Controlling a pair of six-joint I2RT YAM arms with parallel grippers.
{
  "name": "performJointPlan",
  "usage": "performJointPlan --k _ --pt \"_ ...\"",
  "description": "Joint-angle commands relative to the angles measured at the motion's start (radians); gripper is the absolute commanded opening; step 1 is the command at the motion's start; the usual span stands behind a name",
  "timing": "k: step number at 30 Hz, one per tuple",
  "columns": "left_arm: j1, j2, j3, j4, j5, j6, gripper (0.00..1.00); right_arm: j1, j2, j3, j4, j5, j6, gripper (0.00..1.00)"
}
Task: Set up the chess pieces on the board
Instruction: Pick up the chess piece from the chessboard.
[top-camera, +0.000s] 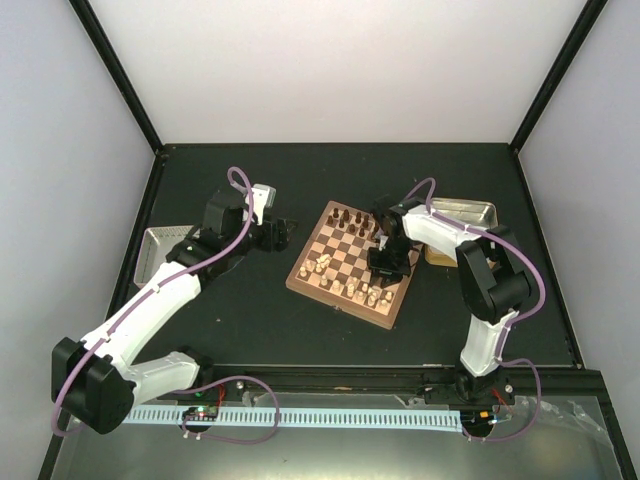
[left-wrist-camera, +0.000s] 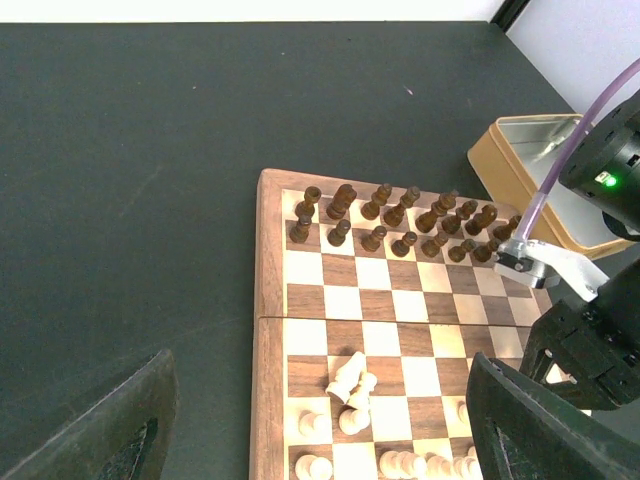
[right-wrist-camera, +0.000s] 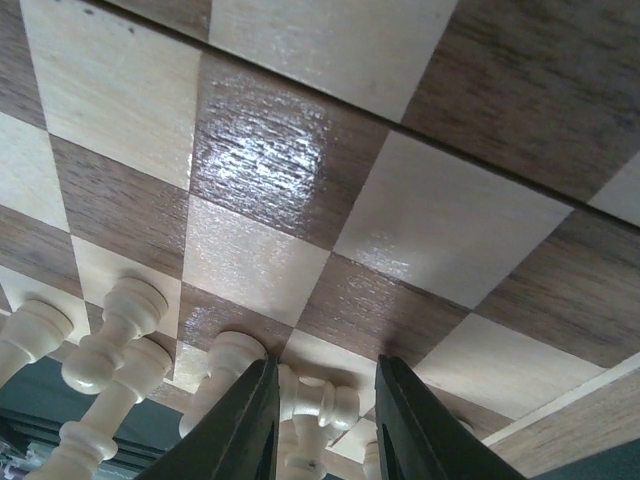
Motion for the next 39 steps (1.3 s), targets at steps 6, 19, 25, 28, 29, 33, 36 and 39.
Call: performJointPlan --k 6,19,25,28,29,33,36,39 --pt "0.007 -0.007 0.044 -0.023 -0.004 0.018 0.8 -0.012 -0.004 -0.007 0.046 -0.027 0.022 0.29" --pt "0.007 -0.004 0.046 -0.021 -0.009 0.018 0.8 -0.003 -0.085 0.034 0.071 0.044 -0.086 0.27" --pt "0.007 0.002 0.046 -0.018 -0.005 0.016 0.8 0.051 -0.103 0.066 0.012 0.099 -0.146 0.31" --pt "0.007 0.003 0.046 -0.021 -0.004 0.016 0.8 0.071 -0.096 0.066 0.003 0.116 -0.147 0.28" --pt "0.007 0.003 0.045 -0.02 -0.004 0.016 0.8 0.075 -0.093 0.066 0.002 0.12 -0.147 0.27" --pt "0.007 0.005 0.044 -0.021 -0.004 0.015 0.8 0.094 -0.078 0.072 0.001 0.103 -0.161 0.25" --pt "0.007 0.004 0.045 -0.022 -0.004 0.015 0.8 0.12 -0.064 0.078 -0.01 0.106 -0.171 0.27" --pt "0.007 0.003 0.044 -0.024 -0.007 0.015 0.8 0.133 -0.049 0.076 -0.014 0.119 -0.167 0.28"
